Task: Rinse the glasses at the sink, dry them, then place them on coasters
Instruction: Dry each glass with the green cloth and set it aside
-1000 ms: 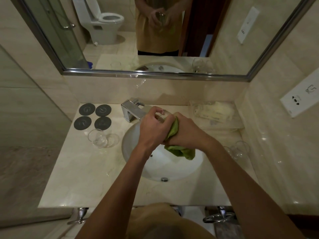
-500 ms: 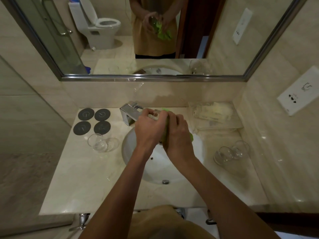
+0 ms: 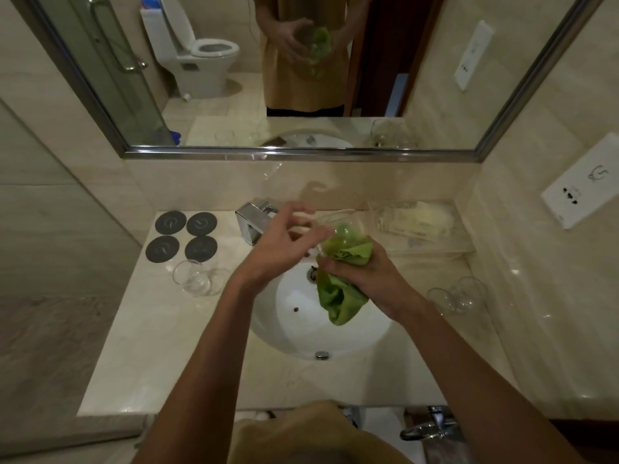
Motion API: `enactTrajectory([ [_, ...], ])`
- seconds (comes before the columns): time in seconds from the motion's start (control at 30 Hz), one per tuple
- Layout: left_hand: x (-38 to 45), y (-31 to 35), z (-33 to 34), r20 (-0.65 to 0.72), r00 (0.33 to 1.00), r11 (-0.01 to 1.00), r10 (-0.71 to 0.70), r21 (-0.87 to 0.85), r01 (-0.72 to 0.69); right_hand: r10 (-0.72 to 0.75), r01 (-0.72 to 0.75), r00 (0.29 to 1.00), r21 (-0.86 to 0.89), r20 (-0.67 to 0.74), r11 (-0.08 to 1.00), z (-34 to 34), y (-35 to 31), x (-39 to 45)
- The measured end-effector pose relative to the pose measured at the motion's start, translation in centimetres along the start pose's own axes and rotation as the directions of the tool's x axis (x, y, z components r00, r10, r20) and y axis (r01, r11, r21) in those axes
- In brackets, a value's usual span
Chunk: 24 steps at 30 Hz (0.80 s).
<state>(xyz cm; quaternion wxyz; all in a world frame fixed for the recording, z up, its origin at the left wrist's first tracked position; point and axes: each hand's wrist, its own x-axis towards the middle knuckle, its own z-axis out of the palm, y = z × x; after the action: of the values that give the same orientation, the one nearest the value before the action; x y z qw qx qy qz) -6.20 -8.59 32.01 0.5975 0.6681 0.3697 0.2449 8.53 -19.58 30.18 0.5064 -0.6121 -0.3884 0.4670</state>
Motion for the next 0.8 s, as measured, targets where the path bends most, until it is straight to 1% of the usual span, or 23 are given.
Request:
enactTrajectory([
  [0.07,0.0,-1.3,-0.7,0.032,0.999,0.997,-0.015,-0.073,0.018,-0.026,0.028,0.998,0.026,-0.065,0.999,0.1,0.4,-0.1],
  [0.17,-0.5,-3.3,-0.1,0.119,0.993,0.98,-0.021,-0.196,0.044,-0.062,0.062,0.996,-0.013,-0.066,0.998,0.2,0.5,-0.2],
  [0.27,-0.9,-4.3,1.3,0.16,0.986,0.93,-0.036,-0.356,0.092,-0.096,0.094,0.993,-0.031,-0.071,0.995,0.6,0.4,-0.4],
  [0.4,-1.0,-3.8,2.4,0.201,0.978,0.875,-0.049,-0.464,0.139,-0.166,0.162,0.981,-0.049,-0.097,0.986,0.7,0.2,-0.4],
  [0.5,-1.0,-3.9,2.9,0.239,0.965,0.796,-0.105,-0.561,0.226,-0.191,0.184,0.978,-0.089,-0.084,0.979,0.7,-0.1,-0.2],
  [0.57,-1.0,-3.8,3.4,0.256,0.957,0.76,-0.134,-0.593,0.265,-0.212,0.201,0.974,-0.119,-0.084,0.972,0.6,-0.3,-0.2],
  [0.67,-0.7,-3.9,3.9,0.275,0.952,0.742,-0.133,-0.609,0.279,-0.235,0.222,0.969,-0.144,-0.08,0.964,0.4,-0.6,-0.2],
  [0.8,-0.2,-3.9,4.0,0.216,0.967,0.781,-0.138,-0.577,0.24,-0.263,0.249,0.964,-0.206,-0.045,0.946,0.0,-0.6,-0.3],
])
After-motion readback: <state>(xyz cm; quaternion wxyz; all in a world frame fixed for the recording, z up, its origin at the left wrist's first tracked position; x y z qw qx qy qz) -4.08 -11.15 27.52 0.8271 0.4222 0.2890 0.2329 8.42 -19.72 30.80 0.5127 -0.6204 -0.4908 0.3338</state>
